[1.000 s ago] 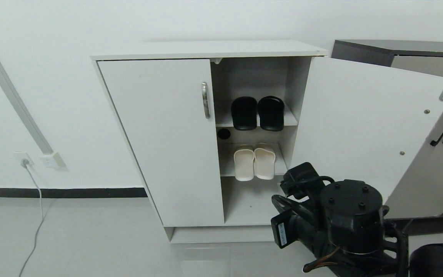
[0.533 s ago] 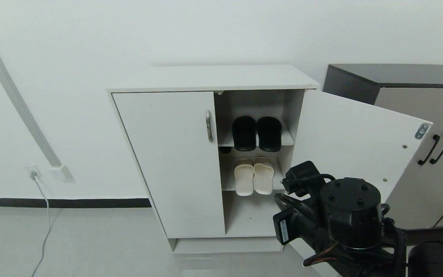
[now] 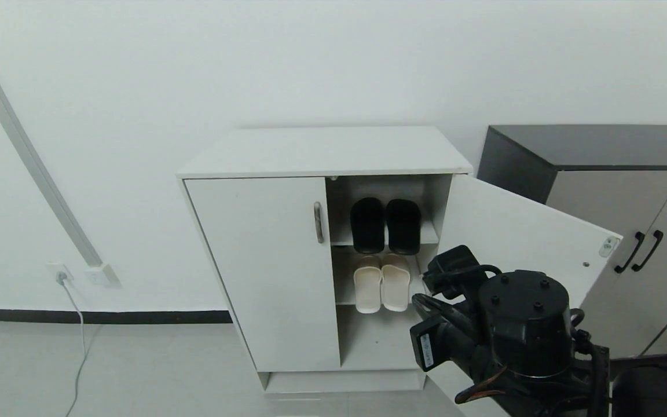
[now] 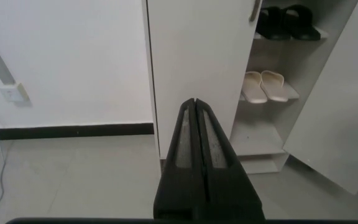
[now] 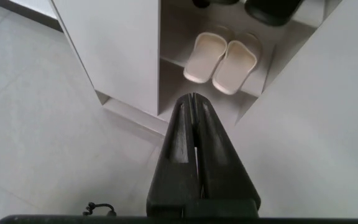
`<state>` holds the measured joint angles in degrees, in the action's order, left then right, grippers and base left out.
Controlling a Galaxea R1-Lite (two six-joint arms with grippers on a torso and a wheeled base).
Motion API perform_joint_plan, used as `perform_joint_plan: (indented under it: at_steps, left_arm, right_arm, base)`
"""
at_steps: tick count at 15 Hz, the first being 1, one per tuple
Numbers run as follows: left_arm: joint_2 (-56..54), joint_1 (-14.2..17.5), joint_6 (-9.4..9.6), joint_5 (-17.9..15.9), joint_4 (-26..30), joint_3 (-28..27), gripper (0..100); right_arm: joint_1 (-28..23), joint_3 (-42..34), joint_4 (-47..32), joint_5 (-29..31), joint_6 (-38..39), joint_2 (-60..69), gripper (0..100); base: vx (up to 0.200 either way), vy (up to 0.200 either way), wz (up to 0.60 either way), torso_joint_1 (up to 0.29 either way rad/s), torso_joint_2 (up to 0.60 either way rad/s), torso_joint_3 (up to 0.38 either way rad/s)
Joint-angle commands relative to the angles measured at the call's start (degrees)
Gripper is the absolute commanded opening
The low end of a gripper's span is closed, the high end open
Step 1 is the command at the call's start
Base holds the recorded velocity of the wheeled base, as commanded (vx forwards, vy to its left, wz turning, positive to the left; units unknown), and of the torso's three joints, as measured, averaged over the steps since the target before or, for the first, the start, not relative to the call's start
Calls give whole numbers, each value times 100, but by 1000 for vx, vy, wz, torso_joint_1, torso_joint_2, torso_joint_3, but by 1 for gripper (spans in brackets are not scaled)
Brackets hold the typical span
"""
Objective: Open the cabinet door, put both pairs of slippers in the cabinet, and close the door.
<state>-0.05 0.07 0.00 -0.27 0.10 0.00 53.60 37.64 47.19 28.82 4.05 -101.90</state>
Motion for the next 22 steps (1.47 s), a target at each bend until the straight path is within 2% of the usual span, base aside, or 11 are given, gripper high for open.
perform_joint_plan:
  at_steps: [1, 17, 22]
  left_arm:
    - [5, 1, 0, 0, -1, 0, 0]
    - [5, 1, 0, 0, -1, 0, 0]
    - [5, 1, 0, 0, -1, 0, 0]
  right_arm:
    - [1, -3, 1, 1, 0, -14, 0]
    - [-8, -55, 18, -34, 8, -40, 0]
    - [-8, -91, 18, -34, 8, -49, 0]
  base:
    - [0, 0, 0, 178, -491, -315]
    - [0, 0, 0, 223, -544, -318]
    - [0, 0, 0, 25, -57, -29]
